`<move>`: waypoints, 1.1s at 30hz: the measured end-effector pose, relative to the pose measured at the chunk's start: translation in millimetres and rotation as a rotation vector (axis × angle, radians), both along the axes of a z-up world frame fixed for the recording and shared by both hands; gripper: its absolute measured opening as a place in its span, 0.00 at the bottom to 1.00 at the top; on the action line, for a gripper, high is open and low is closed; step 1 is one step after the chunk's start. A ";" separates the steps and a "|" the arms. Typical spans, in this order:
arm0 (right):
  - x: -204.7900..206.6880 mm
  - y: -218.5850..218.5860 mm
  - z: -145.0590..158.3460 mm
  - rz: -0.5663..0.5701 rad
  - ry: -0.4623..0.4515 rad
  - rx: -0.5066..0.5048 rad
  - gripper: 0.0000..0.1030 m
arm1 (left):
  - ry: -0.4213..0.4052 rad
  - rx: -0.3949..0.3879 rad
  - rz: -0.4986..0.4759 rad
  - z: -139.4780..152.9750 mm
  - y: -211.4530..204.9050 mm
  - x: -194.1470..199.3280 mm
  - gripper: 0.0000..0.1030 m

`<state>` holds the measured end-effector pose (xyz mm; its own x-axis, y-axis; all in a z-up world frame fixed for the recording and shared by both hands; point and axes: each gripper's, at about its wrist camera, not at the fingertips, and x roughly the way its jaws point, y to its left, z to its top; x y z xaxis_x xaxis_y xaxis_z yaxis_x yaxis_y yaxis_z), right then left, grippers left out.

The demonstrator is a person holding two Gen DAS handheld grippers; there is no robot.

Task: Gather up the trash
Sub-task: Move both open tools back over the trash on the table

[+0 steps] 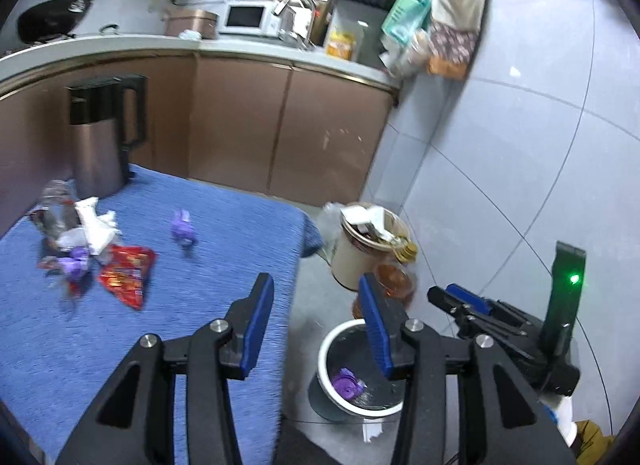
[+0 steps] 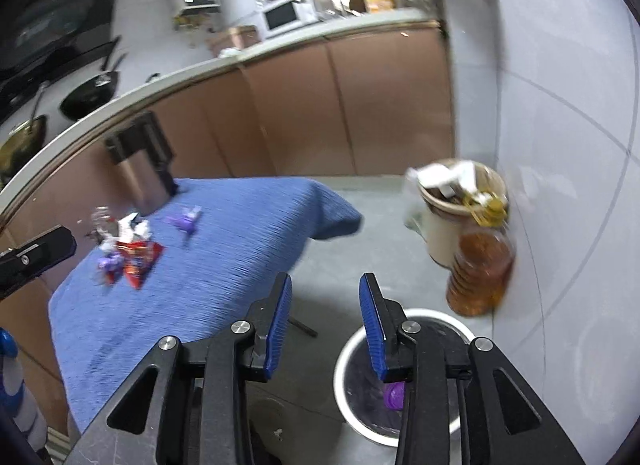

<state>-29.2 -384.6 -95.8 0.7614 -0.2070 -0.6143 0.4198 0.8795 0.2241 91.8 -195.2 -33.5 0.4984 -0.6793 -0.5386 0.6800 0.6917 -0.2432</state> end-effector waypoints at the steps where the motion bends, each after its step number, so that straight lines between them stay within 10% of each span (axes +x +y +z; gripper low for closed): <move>1: 2.1 6.5 6.5 0.017 -0.009 -0.009 0.35 | -0.010 -0.005 0.016 2.2 6.8 -0.6 0.48; 12: 44.2 61.8 40.3 0.190 -0.047 -0.046 0.40 | 0.016 -0.018 0.191 -21.2 92.4 35.6 0.54; 33: 233.4 176.2 -47.0 0.604 0.138 0.092 0.51 | 0.187 0.207 0.402 -135.9 165.7 197.1 0.54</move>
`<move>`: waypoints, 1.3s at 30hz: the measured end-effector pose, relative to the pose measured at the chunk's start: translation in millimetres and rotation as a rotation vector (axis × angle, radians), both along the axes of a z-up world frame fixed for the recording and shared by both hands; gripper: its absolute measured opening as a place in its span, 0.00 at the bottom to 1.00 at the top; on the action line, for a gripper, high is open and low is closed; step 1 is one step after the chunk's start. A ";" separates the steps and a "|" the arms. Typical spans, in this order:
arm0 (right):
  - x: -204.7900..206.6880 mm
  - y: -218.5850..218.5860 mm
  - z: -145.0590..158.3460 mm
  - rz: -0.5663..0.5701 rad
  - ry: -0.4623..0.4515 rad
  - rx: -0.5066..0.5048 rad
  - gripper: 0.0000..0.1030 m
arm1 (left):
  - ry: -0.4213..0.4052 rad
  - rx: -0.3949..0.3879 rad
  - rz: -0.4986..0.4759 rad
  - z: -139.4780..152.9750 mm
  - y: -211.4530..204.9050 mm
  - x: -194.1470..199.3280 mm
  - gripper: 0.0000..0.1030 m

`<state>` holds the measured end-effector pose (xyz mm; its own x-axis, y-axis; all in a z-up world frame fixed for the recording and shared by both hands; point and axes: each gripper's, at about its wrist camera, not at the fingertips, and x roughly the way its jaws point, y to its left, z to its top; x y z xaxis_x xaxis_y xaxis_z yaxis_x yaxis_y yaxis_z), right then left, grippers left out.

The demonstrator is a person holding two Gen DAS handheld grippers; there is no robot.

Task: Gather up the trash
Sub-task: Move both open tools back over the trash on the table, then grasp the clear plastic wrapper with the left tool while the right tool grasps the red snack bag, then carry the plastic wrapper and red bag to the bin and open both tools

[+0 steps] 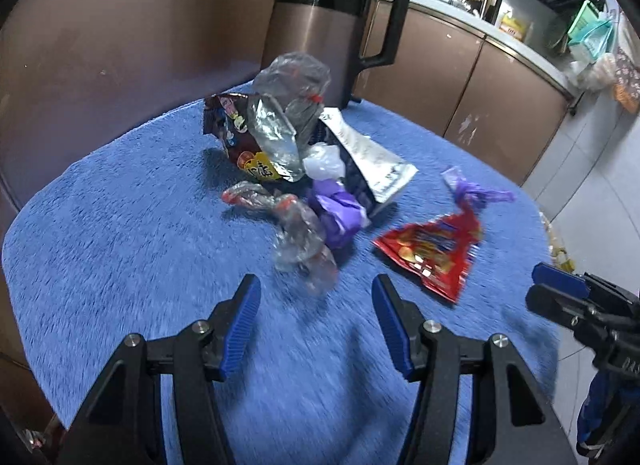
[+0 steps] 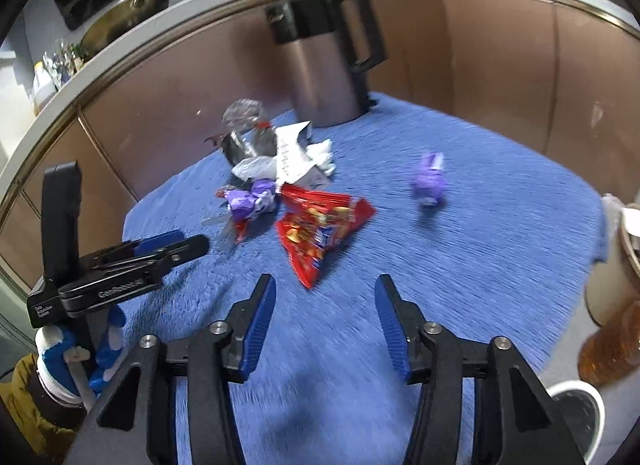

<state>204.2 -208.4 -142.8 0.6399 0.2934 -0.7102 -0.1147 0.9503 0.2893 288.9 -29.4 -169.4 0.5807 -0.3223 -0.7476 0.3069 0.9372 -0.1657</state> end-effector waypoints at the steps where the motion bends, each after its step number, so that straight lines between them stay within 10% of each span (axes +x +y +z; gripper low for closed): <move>1: 8.7 4.0 -4.2 0.012 0.007 0.003 0.52 | 0.005 0.007 0.000 -3.3 -1.1 5.2 0.54; 13: 71.3 15.5 -34.7 0.008 0.063 0.042 0.51 | 0.068 -0.022 -0.004 -27.7 -2.1 46.4 0.21; 15: 76.4 15.3 -35.6 0.004 0.062 0.048 0.37 | 0.078 -0.045 -0.007 -28.0 0.9 47.0 0.09; 18: 81.6 15.7 -37.5 0.011 0.066 0.062 0.10 | 0.082 -0.054 0.005 -28.3 7.2 45.0 0.06; 39: 15.3 15.6 11.7 0.022 -0.058 0.126 0.03 | -0.018 -0.118 0.059 29.9 58.8 -45.3 0.06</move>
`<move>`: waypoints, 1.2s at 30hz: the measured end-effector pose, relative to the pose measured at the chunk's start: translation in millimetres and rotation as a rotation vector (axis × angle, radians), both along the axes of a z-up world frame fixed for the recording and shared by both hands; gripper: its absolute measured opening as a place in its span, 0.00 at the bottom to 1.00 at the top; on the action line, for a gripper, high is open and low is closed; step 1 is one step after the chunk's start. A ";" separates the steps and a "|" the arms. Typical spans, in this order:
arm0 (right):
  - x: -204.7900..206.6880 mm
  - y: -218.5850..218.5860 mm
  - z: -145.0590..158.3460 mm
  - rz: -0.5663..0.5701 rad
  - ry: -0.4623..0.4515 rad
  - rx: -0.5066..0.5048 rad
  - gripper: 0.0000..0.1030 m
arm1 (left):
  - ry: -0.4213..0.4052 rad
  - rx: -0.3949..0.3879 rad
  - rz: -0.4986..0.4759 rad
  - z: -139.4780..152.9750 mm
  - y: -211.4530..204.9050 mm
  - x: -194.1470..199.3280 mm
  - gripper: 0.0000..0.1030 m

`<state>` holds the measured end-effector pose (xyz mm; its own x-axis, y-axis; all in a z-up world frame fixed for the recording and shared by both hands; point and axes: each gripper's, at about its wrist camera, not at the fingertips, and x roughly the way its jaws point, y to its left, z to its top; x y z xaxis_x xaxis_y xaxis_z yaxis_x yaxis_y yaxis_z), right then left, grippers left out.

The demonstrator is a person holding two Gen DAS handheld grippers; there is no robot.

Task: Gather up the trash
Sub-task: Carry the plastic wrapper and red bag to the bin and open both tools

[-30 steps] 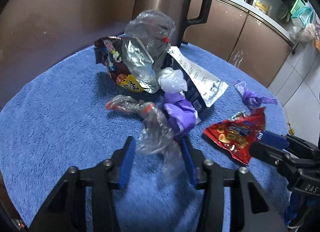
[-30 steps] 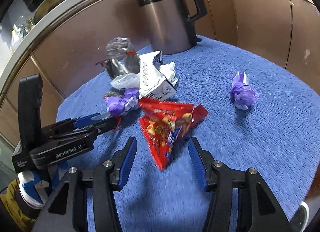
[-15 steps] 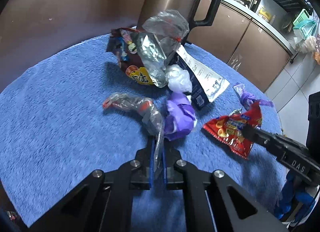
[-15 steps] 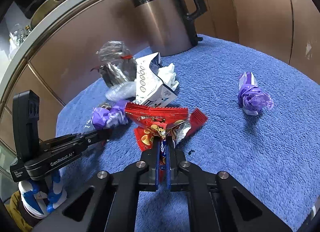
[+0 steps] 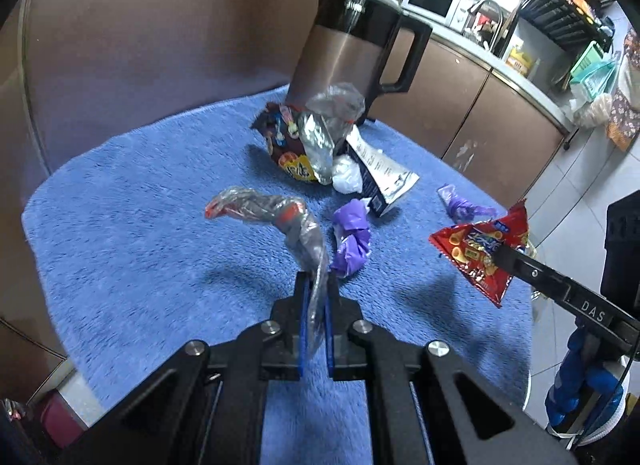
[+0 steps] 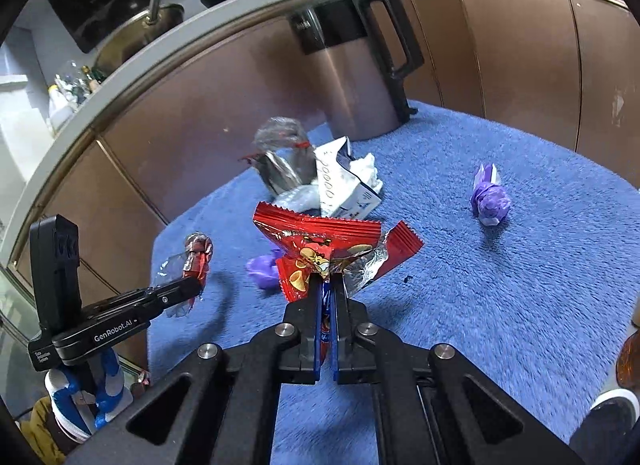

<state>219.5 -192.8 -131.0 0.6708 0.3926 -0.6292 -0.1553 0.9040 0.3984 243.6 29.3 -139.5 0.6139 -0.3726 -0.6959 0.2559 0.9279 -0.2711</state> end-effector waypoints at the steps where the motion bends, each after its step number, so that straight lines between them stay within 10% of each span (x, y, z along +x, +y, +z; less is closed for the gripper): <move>1: -5.3 -0.6 3.9 0.000 -0.008 0.003 0.03 | -0.008 -0.002 0.002 3.4 0.2 -4.5 0.06; 23: -181.8 -113.7 107.7 -0.272 -0.279 0.020 0.03 | -0.229 -0.045 -0.284 107.6 -97.7 -106.0 0.06; 36: -251.3 -238.8 11.9 -0.684 -0.051 0.047 0.03 | -0.129 0.104 -0.722 59.7 -295.9 -158.5 0.06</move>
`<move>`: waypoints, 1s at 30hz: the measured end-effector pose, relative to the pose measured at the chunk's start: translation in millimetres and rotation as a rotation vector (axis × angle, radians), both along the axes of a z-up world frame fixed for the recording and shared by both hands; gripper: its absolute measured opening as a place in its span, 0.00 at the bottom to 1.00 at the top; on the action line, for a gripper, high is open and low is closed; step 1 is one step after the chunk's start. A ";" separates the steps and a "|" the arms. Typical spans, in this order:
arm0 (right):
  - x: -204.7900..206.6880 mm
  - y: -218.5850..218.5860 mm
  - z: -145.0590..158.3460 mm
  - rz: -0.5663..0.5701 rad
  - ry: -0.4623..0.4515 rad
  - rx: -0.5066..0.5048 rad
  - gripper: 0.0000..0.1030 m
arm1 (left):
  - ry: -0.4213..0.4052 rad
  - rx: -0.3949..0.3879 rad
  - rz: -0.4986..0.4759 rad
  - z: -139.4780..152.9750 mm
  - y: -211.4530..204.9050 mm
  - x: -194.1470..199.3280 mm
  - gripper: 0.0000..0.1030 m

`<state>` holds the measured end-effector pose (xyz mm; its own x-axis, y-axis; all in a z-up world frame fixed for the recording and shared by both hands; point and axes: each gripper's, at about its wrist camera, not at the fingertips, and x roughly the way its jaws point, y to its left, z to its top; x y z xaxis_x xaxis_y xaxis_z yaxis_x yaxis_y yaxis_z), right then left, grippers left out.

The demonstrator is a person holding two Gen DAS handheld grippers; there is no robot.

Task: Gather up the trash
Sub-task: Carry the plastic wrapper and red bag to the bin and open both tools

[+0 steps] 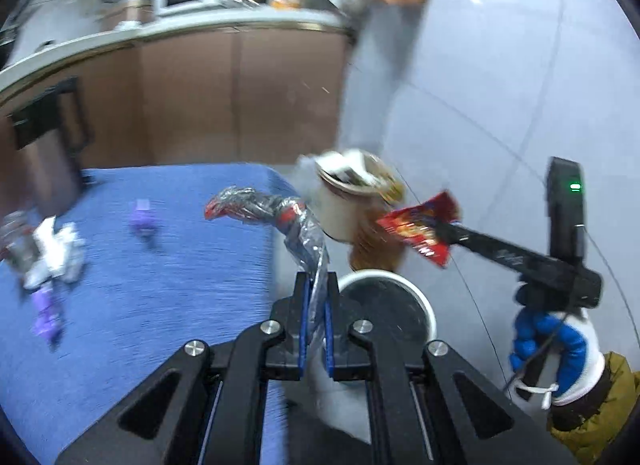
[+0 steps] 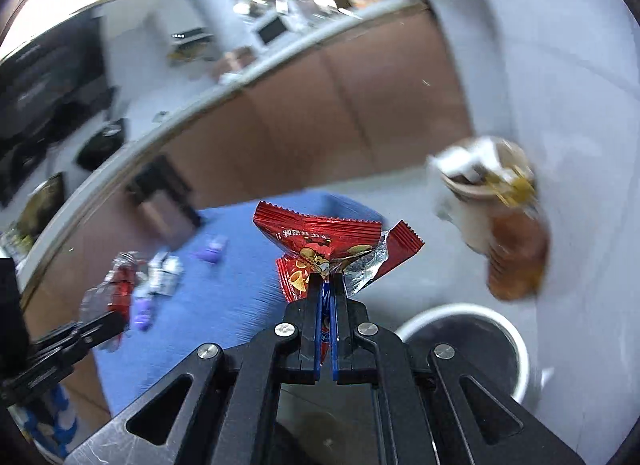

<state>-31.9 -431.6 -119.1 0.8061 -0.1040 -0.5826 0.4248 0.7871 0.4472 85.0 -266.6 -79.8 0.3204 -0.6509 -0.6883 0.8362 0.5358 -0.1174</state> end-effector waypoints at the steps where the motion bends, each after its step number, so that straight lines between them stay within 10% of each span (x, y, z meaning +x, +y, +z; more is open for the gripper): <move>1: -2.4 -8.5 -13.9 -0.022 0.025 0.019 0.03 | 0.011 0.018 -0.024 -7.1 -14.1 -2.2 0.06; 19: -27.2 -84.0 -173.2 -0.197 0.278 0.261 0.08 | 0.264 0.206 -0.187 -110.4 -160.5 3.9 0.08; 24: -29.4 -91.5 -186.1 -0.221 0.307 0.280 0.25 | 0.292 0.188 -0.191 -110.9 -157.6 2.9 0.49; 30: -30.8 -92.6 -185.6 -0.231 0.314 0.276 0.26 | 0.293 0.142 -0.184 -98.3 -146.7 6.4 0.51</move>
